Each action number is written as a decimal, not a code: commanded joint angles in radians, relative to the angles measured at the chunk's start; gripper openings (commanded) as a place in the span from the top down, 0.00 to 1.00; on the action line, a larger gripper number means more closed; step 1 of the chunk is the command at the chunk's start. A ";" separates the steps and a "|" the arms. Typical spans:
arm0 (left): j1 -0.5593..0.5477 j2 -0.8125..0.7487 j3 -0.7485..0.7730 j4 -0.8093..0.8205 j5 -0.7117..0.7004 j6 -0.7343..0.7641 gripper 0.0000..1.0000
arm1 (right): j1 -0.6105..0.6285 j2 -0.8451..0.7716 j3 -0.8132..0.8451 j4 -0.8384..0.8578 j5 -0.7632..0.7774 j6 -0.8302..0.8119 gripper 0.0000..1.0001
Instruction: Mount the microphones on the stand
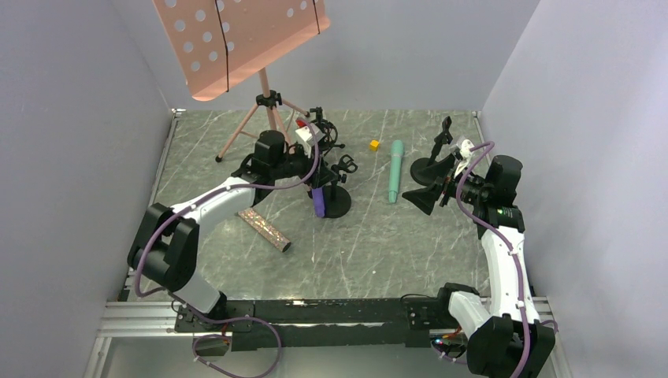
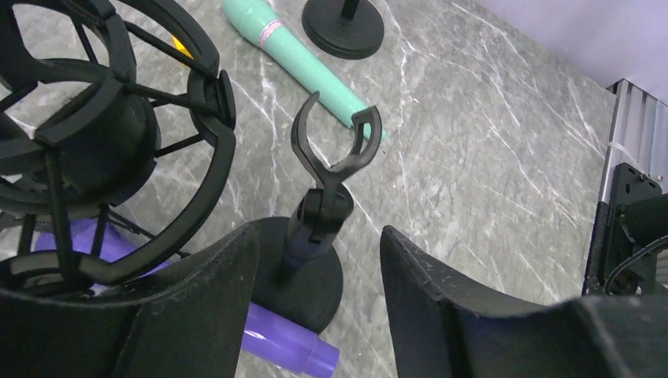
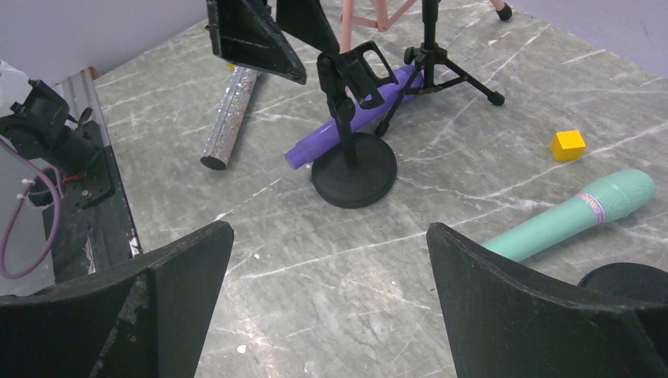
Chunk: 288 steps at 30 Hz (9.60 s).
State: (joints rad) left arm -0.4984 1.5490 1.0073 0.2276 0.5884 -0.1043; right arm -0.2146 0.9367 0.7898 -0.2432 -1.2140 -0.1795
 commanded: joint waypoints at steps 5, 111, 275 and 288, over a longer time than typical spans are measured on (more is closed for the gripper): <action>-0.006 0.048 0.068 0.071 0.050 0.031 0.44 | 0.000 -0.001 0.003 0.027 -0.034 -0.009 0.00; -0.206 -0.640 -0.453 -0.145 -0.541 -0.397 0.01 | -0.003 0.006 0.006 -0.020 -0.032 -0.076 0.00; -0.295 -0.830 -0.602 0.003 -0.336 -0.251 0.01 | 0.654 0.441 0.687 -0.417 0.172 -0.350 0.97; -0.295 -0.791 -0.631 0.036 -0.332 -0.243 0.01 | 0.689 0.491 0.772 -0.452 0.108 -0.319 0.97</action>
State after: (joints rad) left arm -0.7952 0.7464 0.3843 0.1993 0.2569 -0.3389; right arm 0.4652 1.4281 1.5074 -0.6697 -1.0779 -0.4904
